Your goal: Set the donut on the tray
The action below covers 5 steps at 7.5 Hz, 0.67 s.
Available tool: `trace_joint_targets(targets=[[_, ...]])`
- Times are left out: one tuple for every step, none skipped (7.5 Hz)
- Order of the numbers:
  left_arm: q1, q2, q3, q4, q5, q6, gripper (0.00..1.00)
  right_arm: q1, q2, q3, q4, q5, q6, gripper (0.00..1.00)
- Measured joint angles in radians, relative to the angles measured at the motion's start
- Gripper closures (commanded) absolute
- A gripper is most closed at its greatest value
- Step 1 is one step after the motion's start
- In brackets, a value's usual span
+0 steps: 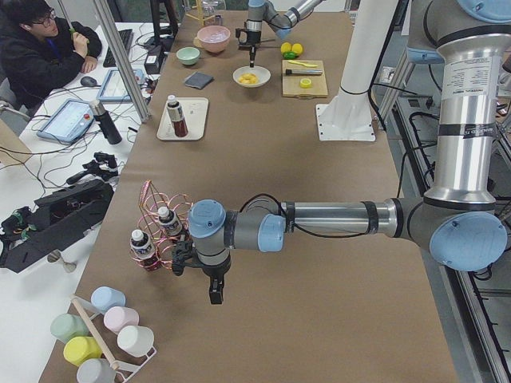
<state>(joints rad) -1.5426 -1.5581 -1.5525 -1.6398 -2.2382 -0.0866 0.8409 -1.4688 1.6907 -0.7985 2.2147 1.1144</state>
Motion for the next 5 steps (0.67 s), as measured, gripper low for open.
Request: trace_joint_targets(targets=[[0.001,-0.003,0.0,0.001,-0.001,-0.001,0.02,0.017,0.047,-0.02,-0.008,0.001,0.006,1.0],[0.001,-0.005,0.0,0.001,-0.001,-0.001,0.02,0.042,0.113,-0.052,-0.044,0.003,0.008,1.0],[0.001,-0.008,-0.001,0.001,-0.001,-0.002,0.02,0.07,0.221,-0.093,-0.149,0.005,0.006,1.0],[0.003,-0.011,-0.001,0.002,-0.001,-0.002,0.02,0.087,0.361,-0.158,-0.278,0.001,0.0,1.0],[0.004,-0.014,-0.002,0.003,-0.001,-0.003,0.02,0.094,0.507,-0.26,-0.368,-0.004,-0.003,1.0]])
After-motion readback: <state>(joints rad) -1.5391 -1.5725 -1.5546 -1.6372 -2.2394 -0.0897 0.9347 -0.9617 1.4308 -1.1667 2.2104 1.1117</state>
